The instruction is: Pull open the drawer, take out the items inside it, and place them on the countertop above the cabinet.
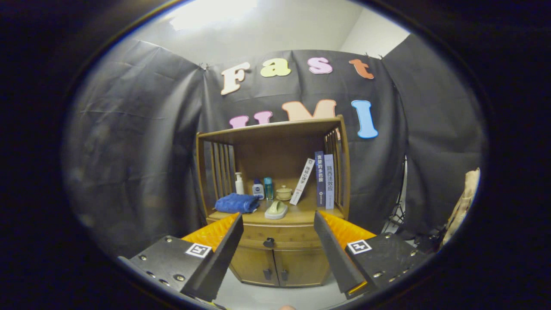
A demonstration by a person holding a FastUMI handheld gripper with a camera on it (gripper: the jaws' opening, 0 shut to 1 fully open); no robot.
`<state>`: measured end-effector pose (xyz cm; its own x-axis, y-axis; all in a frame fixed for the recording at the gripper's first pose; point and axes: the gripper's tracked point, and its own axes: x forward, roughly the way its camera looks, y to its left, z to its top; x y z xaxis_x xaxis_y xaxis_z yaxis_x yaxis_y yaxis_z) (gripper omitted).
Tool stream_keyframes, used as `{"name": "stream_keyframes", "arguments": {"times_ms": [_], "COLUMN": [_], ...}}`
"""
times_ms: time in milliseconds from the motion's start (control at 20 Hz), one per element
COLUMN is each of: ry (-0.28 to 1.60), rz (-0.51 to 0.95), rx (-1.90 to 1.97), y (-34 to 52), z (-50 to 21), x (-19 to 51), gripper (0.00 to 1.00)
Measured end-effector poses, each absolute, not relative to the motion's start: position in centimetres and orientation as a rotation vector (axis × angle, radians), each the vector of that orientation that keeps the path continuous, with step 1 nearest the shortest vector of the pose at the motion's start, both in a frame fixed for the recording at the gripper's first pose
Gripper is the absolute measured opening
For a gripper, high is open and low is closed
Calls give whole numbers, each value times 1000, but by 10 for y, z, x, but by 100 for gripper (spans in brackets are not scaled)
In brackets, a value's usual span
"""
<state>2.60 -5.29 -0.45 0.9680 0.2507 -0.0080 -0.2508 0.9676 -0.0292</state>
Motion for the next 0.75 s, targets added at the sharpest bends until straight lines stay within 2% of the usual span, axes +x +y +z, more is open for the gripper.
{"name": "stream_keyframes", "arguments": {"times_ms": [750], "ry": [101], "rz": [315], "rx": [-102], "y": [-87], "z": [-32], "x": [31], "gripper": [99]}}
